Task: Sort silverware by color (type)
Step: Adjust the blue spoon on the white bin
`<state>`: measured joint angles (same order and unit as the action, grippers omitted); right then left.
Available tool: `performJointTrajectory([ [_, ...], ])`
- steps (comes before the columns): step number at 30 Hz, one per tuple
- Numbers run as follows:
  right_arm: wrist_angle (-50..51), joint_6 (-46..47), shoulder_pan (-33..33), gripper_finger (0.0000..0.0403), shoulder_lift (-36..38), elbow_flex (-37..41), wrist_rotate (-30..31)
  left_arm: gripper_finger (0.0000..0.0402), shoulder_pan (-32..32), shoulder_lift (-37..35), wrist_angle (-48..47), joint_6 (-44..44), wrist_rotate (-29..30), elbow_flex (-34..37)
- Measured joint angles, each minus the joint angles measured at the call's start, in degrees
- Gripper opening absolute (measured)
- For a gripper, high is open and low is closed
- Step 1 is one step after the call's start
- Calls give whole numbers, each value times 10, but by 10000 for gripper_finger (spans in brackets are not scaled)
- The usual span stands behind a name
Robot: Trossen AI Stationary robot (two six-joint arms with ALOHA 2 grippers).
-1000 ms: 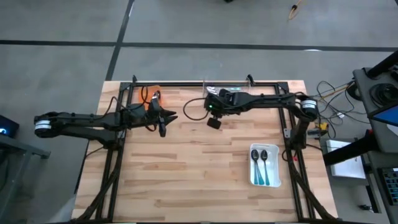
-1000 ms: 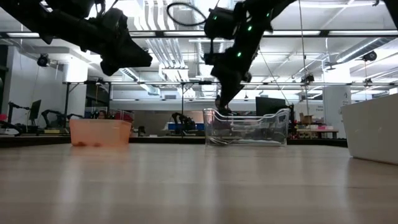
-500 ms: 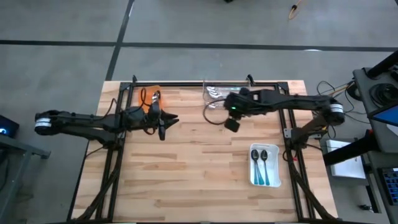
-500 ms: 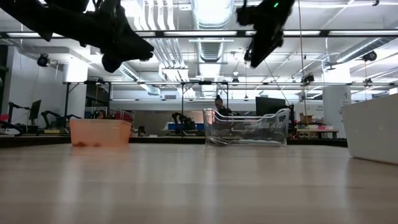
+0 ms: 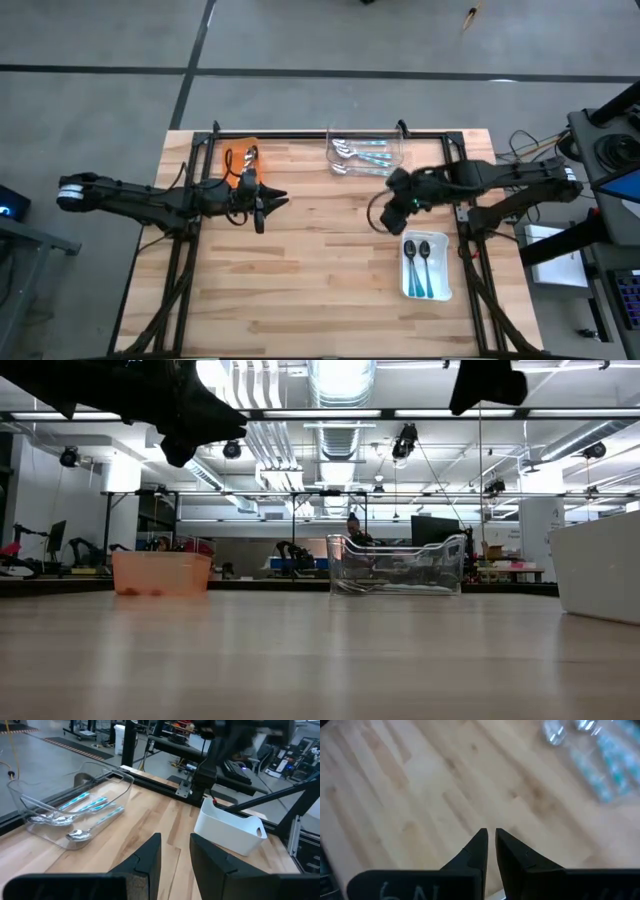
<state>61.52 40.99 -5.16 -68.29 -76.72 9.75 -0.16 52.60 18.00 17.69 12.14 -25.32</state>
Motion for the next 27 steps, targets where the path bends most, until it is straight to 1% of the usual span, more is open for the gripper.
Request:
performJointTrajectory([
  [4,1,77,-47,27,-1,24,-50,84,0,0,0,0,0,0],
  [7,8,144,-86,27,-1,46,-64,84,0,0,1,0,1,0],
  [11,37,237,-116,27,0,81,-100,84,0,0,8,-5,8,0],
  [17,39,370,-166,27,1,163,-173,84,0,0,28,-37,9,0],
  [23,8,452,-205,27,1,248,-193,84,0,0,30,-76,9,-8],
  [27,-18,481,-209,27,1,288,-192,84,0,0,30,-106,9,-22],
])
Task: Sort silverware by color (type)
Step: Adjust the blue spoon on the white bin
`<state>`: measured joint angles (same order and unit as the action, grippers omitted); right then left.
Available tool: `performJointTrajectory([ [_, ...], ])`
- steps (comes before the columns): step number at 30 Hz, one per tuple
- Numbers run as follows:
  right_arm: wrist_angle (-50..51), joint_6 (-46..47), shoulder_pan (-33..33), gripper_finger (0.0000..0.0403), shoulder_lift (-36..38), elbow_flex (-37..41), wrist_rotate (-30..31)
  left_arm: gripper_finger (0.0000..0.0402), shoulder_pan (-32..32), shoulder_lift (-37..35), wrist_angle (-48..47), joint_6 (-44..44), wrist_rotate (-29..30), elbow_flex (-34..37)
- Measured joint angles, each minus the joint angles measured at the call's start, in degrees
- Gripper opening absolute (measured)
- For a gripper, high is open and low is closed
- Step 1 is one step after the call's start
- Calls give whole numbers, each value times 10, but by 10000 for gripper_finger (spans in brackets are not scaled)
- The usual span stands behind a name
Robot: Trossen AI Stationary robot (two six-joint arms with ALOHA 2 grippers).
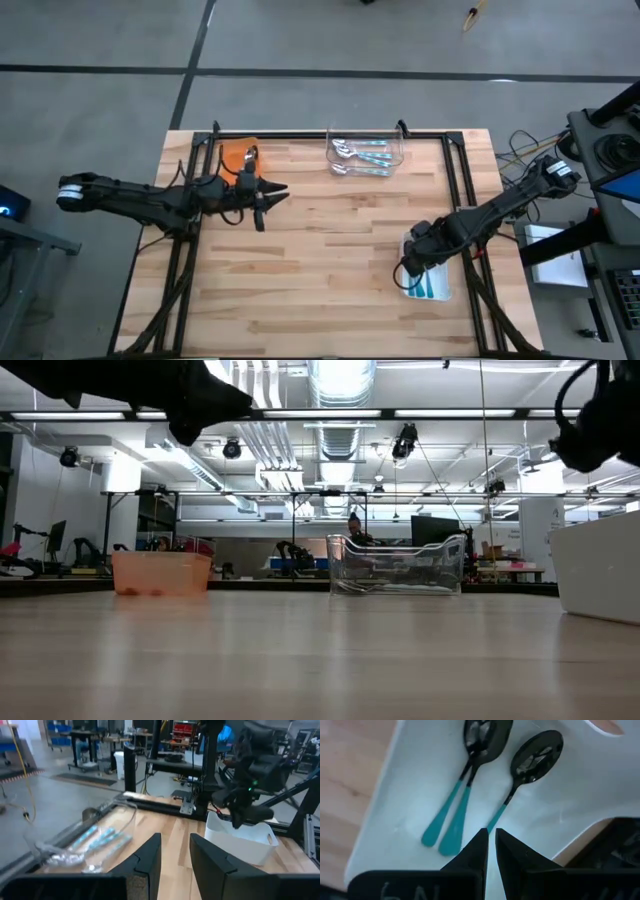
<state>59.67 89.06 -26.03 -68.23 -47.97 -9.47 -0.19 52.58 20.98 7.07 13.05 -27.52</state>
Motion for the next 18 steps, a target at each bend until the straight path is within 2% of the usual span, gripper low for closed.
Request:
performJointTrajectory([
  [5,-21,10,0,27,0,27,5,84,0,0,-5,-39,0,-21],
  [11,-22,10,0,34,-1,33,40,84,0,0,-16,-77,0,-47],
  [18,-22,11,-5,93,-1,34,49,84,-1,0,-18,-98,1,-55],
])
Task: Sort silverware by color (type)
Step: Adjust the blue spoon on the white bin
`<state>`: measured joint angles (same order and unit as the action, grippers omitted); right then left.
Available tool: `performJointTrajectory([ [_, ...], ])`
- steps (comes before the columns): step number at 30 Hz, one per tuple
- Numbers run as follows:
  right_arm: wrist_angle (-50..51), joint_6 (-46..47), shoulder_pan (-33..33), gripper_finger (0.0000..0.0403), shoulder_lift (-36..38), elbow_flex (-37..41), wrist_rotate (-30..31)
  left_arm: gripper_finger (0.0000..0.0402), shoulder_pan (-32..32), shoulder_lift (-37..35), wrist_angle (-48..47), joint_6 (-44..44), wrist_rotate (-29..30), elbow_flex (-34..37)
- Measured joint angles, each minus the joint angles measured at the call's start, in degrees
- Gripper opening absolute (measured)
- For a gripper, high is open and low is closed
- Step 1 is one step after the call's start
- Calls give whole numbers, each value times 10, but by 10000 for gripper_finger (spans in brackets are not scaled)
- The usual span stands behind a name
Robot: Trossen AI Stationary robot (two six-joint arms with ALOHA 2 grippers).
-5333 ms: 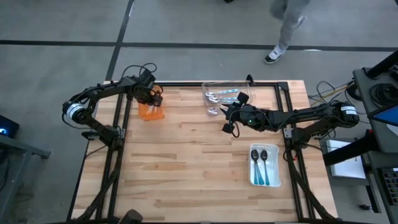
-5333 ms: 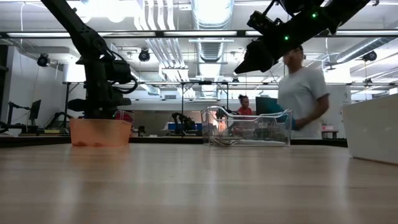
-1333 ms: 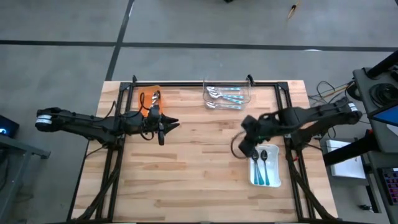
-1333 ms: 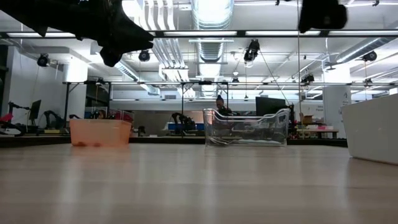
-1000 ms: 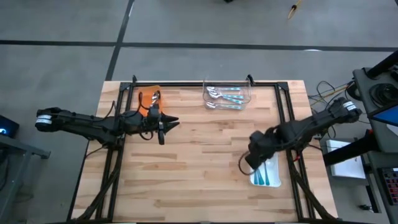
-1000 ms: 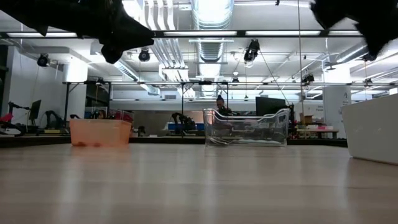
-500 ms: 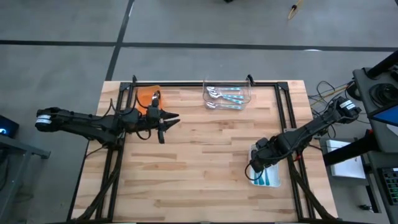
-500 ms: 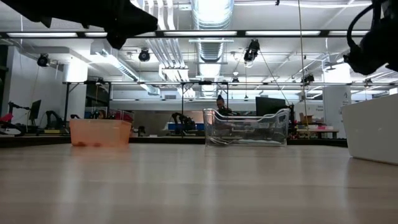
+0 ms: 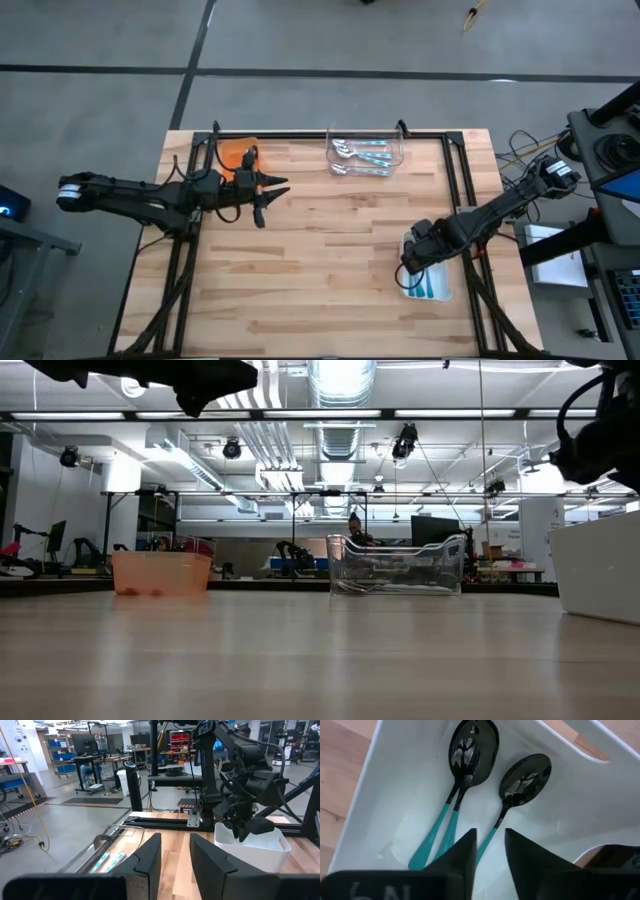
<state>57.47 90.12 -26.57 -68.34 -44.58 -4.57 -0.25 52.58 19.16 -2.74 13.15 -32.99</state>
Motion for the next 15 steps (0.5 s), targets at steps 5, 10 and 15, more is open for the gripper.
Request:
performJointTrajectory([
  [5,-9,18,-18,146,0,6,1,84,0,0,-7,0,0,4],
  [10,-71,56,-42,170,0,33,2,84,0,0,-20,1,0,4],
  [15,-89,94,-57,166,0,60,2,84,0,0,-21,-2,0,2],
])
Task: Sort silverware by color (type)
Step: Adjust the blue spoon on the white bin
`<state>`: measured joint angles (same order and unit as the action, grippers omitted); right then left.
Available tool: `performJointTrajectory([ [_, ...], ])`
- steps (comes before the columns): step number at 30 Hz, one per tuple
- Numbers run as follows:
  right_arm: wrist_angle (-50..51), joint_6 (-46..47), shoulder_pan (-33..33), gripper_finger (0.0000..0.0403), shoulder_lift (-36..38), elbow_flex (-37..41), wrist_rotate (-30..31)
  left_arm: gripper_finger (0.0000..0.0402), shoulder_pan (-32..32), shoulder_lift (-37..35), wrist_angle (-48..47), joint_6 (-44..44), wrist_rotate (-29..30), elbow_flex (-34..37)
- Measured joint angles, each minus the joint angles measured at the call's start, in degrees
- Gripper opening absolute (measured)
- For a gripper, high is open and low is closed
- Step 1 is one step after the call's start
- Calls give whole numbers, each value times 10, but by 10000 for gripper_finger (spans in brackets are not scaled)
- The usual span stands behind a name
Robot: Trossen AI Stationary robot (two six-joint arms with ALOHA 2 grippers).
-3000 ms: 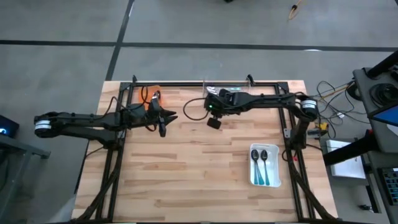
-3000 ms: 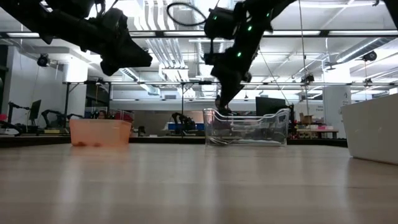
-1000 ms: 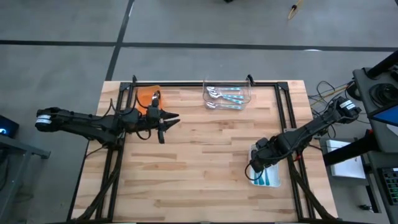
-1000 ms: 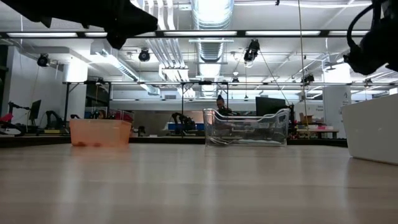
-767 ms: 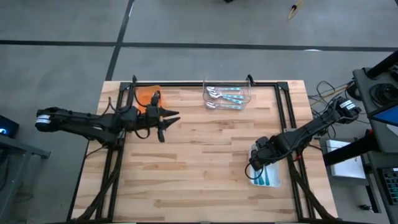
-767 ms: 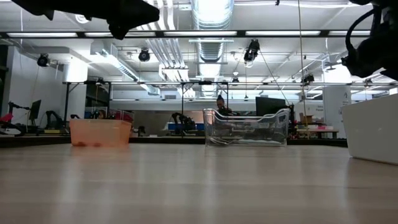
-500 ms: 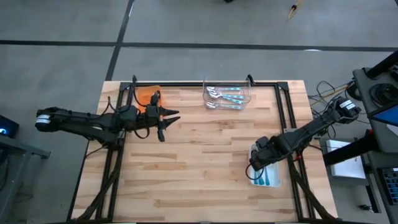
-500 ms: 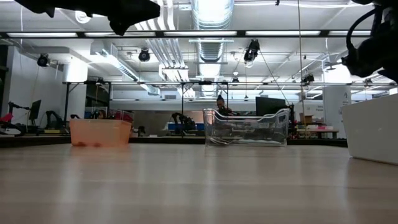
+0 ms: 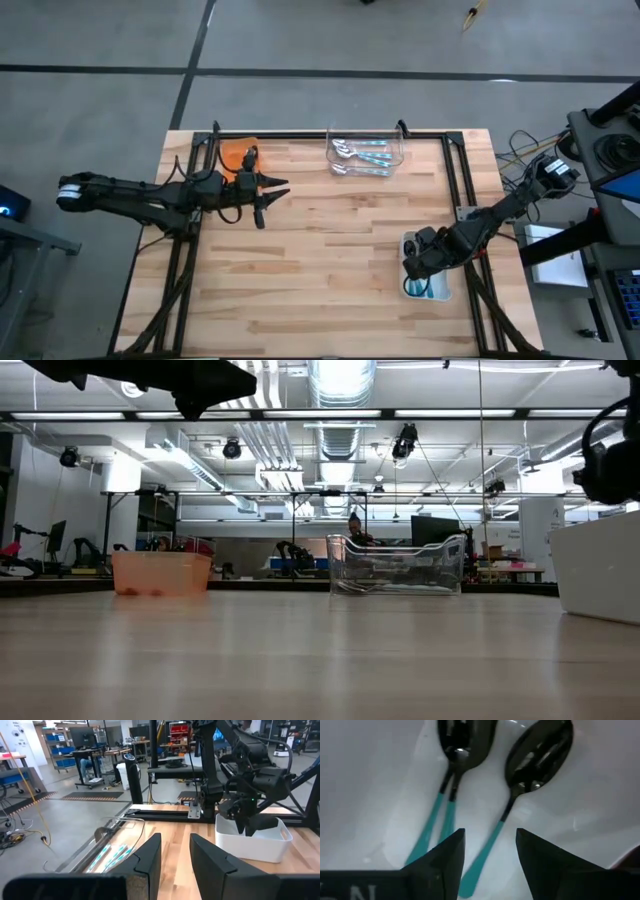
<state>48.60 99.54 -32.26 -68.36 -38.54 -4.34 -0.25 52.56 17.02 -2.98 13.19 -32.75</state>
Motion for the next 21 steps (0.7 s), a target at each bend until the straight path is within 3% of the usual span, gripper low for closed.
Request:
performJointTrajectory([
  [10,-12,11,-1,144,0,16,15,84,0,0,0,-4,1,0],
  [21,-27,5,-1,118,-51,16,24,84,0,0,0,-10,49,1],
])
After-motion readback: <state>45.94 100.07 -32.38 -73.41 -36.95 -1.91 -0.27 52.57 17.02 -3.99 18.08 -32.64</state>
